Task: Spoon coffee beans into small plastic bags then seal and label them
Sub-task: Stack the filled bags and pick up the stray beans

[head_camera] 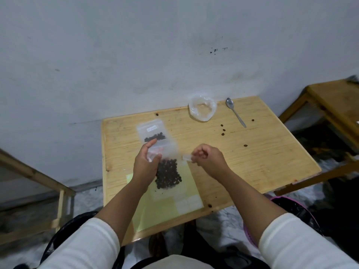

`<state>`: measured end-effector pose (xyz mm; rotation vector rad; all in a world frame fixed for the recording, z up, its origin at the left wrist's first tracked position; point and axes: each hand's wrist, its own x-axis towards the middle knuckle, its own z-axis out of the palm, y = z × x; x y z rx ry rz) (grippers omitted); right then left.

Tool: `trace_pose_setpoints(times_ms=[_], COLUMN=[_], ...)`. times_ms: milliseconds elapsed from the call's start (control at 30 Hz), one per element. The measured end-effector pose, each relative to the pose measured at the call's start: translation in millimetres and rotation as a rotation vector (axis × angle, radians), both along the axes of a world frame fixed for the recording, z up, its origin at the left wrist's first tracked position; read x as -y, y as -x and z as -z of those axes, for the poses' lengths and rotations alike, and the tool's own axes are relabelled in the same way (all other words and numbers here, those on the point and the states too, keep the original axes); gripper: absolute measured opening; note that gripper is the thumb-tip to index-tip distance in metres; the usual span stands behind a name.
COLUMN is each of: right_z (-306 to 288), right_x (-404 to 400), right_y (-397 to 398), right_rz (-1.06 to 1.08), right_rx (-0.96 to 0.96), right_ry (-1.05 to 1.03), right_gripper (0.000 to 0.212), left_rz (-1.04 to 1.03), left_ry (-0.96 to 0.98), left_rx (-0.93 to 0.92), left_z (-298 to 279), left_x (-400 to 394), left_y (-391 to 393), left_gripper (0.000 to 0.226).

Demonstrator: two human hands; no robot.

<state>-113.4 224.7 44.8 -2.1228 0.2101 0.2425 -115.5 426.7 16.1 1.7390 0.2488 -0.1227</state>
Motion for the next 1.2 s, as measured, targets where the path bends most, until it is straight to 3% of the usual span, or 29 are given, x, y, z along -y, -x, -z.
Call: trace_pose_setpoints(times_ms=[133,367,600,733,833,933,1000,1200], right_z=[-33.2,-41.1,-42.9,-42.6,-37.1,-29.3,-23.8,-13.8], right_x=[-26.9,-52.2,-57.7,-60.7,-64.3,-70.4,-74.9,-78.8], right_y=[-18.6,-31.9,-39.2,-40.1,-39.5,-29.8,-20.4,-19.0], right_rz=[-0.048,-0.16,-0.193,-0.187,-0.188,-0.186,-0.241,-0.181], right_rx=[0.089,0.206,0.21,0.263,0.355,0.673,0.785,0.689], right_ry=[-0.107,0.08,0.12,0.123,0.211,0.392,0.45,0.54], right_gripper=[0.011,0.01,0.011,0.009,0.015,0.025,0.034,0.034], left_rz=[0.019,0.05,0.003,-0.003,-0.059,-0.124,-0.158,-0.224], left_ry=[0.019,0.016,0.074,0.03,0.046,0.06,0.067,0.067], left_rx=[0.047,0.11,0.094,0.108,0.088,0.06,0.058,0.074], left_z=[-12.4,-33.4,-38.6,-40.6,-42.0,-43.5,-43.2,-41.6], left_x=[7.2,9.5,7.7,7.9,8.5,9.4,8.5,7.6], left_y=[-2.0,-11.7,-16.3,-16.9,-19.2,-23.0,-25.9,-24.7], left_gripper=[0.046,0.042,0.028,0.037,0.037,0.034,0.034,0.039])
